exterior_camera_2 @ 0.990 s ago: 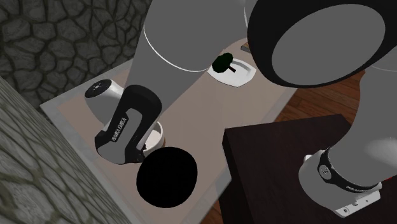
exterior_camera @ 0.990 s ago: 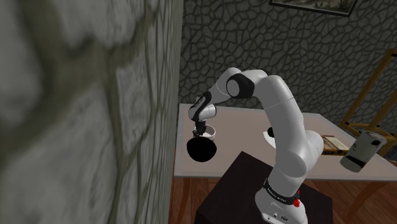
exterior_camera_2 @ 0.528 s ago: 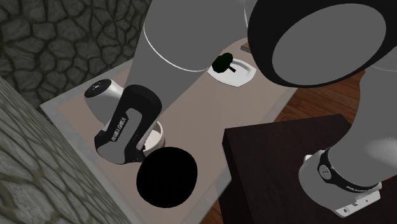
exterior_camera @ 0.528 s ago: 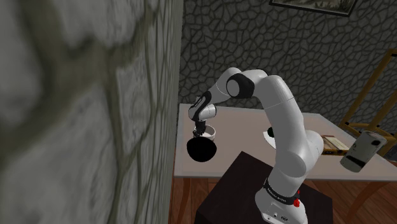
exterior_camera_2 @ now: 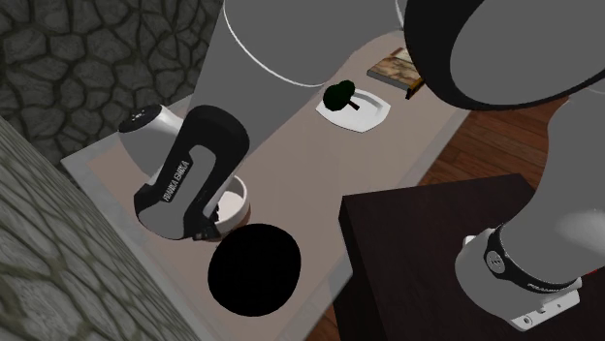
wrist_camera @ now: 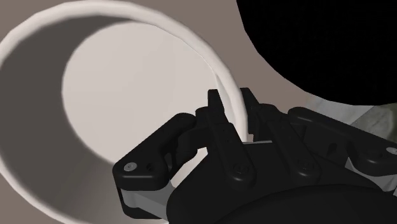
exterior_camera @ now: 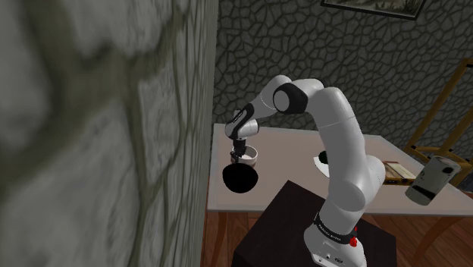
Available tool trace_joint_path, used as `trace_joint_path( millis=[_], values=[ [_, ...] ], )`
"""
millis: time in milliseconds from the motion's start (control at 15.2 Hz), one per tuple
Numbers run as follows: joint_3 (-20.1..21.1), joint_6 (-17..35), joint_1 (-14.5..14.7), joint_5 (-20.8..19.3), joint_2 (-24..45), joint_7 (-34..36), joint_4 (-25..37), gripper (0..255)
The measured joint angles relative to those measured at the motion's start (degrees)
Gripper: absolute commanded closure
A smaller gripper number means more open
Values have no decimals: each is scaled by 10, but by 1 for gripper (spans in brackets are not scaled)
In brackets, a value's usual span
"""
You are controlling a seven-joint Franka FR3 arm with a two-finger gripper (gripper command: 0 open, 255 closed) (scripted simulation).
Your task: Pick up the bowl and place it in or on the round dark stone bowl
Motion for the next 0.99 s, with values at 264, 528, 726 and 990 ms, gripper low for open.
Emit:
trace_joint_path(
  millis=[264, 528, 726, 990],
  values=[
    [-5, -18, 5, -5, -28, 3, -10, 255],
    [-9, -37, 8, -10, -50, 6, -13, 255],
    [-12, -52, 10, -14, -69, 8, -16, 255],
    [-17, -72, 14, -19, -94, 12, -21, 255]
  ],
)
